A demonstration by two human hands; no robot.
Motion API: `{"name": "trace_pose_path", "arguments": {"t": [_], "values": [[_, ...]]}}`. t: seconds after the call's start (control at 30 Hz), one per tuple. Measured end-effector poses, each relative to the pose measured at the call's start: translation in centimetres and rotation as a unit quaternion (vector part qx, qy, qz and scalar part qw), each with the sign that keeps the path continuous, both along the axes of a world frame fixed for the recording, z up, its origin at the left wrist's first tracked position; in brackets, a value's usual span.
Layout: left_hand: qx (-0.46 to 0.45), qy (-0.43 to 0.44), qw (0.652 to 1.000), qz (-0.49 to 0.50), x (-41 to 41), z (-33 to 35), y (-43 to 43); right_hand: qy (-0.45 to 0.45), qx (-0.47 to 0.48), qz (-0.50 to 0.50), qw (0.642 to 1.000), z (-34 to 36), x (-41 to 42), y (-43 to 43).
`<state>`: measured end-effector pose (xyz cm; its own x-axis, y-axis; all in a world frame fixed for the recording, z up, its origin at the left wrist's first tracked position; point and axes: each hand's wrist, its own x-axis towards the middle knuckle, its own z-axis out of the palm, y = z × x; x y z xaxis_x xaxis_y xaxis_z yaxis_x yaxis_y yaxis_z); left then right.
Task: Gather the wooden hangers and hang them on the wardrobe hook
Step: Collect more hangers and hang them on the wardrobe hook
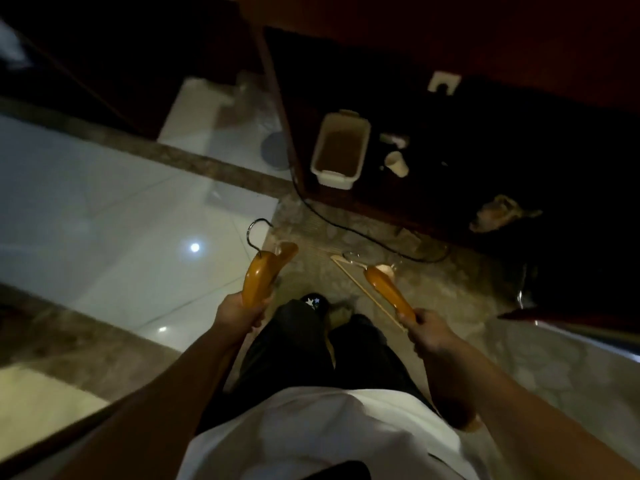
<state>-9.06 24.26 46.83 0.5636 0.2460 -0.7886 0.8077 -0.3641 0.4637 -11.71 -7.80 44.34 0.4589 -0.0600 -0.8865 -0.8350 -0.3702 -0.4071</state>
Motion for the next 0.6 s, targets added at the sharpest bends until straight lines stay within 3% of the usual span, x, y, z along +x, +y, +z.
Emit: {"name": "trace_pose_path", "arguments": {"t": [0.33, 0.43, 0.6], "values": [[0.058, -0.001, 0.980, 0.191, -11.2, 1.3, 0.8, 0.028, -0.080, 0.223, 0.971, -0.3, 2.4, 1.1], [0.032, 0.016, 0.956, 0.290, -14.2, 0.9, 2.2, 0.023, -0.089, 0.271, 0.958, 0.1, 3.4, 3.4], [0.000, 0.037, 0.928, 0.370, -18.4, 0.5, 6.5, 0.003, -0.098, 0.357, 0.929, 0.1, 5.3, 9.5]]}}
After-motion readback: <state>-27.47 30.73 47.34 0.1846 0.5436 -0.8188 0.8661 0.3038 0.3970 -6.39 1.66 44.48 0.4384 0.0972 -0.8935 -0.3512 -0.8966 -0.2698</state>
